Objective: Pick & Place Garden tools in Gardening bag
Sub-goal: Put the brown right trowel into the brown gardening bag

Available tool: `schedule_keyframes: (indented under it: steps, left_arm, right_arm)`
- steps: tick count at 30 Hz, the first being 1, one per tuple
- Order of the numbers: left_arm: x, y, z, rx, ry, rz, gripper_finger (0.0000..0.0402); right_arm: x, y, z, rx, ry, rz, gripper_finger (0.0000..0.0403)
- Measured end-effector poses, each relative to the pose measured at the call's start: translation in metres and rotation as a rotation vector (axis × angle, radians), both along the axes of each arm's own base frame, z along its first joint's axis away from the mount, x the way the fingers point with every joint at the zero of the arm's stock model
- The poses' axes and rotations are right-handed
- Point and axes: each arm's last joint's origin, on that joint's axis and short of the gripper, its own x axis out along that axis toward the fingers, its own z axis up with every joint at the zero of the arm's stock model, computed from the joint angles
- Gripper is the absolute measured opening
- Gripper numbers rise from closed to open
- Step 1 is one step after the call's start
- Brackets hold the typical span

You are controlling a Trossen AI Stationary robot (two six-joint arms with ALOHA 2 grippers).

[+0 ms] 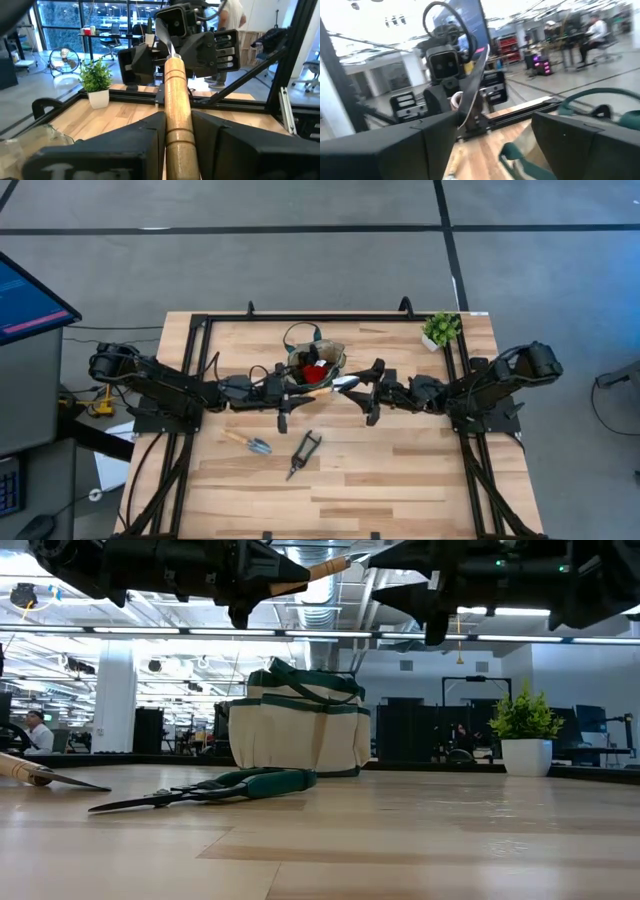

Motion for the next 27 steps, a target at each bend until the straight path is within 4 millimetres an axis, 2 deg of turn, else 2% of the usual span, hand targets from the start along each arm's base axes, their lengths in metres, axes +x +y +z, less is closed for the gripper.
schedule_keyframes:
  steps: [6, 19, 27]
  left_arm:
    - [0.000, 0.000, 0.000, 0.008, 0.000, -0.001, 0.0047]
    - [0.000, 0.001, -0.002, 0.020, 0.023, 0.017, 0.0050]
    - [0.000, 0.001, -0.003, 0.043, 0.033, 0.019, 0.0053]
  right_arm:
    - [0.009, -0.003, 0.004, 0.002, -0.026, 0.040, 0.0189]
    - [0.009, -0.002, 0.010, -0.062, -0.052, 0.046, 0.0013]
    - [0.009, -0.001, 0.009, -0.094, -0.035, 0.059, 0.0004]
